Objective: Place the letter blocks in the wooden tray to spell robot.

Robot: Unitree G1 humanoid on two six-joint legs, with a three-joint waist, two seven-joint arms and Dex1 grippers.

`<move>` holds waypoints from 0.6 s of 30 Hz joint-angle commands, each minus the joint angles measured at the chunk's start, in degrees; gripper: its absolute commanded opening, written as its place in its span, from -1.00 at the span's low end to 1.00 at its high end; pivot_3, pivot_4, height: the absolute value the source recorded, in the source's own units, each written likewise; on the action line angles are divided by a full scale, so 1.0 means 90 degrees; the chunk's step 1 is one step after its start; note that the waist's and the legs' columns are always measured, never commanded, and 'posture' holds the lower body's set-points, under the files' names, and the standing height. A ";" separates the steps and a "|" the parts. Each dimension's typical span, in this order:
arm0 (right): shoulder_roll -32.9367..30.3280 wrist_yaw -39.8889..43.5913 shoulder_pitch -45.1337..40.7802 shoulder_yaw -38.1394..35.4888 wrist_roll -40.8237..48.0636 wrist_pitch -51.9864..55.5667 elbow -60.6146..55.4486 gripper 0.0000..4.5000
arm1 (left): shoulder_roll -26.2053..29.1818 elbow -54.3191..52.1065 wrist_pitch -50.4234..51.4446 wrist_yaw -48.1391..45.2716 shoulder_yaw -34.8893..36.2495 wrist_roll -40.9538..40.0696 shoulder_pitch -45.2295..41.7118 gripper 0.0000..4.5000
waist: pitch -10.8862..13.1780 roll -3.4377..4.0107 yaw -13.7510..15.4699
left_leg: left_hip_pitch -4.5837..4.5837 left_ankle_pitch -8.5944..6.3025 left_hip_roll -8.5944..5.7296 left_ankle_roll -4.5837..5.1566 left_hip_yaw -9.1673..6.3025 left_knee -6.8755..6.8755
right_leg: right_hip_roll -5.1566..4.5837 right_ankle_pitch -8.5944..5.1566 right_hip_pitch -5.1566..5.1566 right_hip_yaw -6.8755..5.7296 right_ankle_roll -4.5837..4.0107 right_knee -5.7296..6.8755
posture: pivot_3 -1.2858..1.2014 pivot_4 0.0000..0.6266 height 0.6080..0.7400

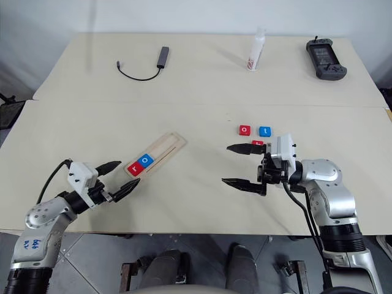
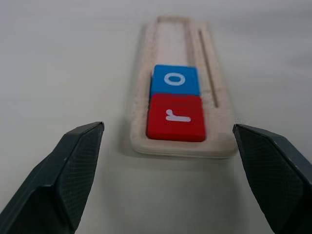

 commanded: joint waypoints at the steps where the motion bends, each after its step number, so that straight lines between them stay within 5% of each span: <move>1: -0.0064 -0.0062 0.0071 -0.0129 0.0083 0.0038 -0.0343 0.99 | 0.0001 0.0196 0.0076 0.0159 -0.0146 0.0235 -0.0203 1.00 | 0.0000 0.0000 0.0001 | 0.0000 0.0000 0.0000 0.0000 0.0000 0.0000 | 0.0000 0.0000 0.0000 0.0000 0.0000 -0.0001 | 0.03 -0.52 1.00; 18: -0.0040 -0.0232 0.0170 -0.0145 0.0123 0.0116 -0.0525 0.99 | 0.0488 0.0322 0.0349 -0.0783 -0.0416 0.0093 -0.0336 1.00 | -0.0001 0.0001 0.0002 | 0.0004 0.0000 0.0002 0.0000 0.0005 0.0001 | 0.0000 0.0000 0.0001 0.0003 0.0000 0.0000 | 0.03 -0.52 1.00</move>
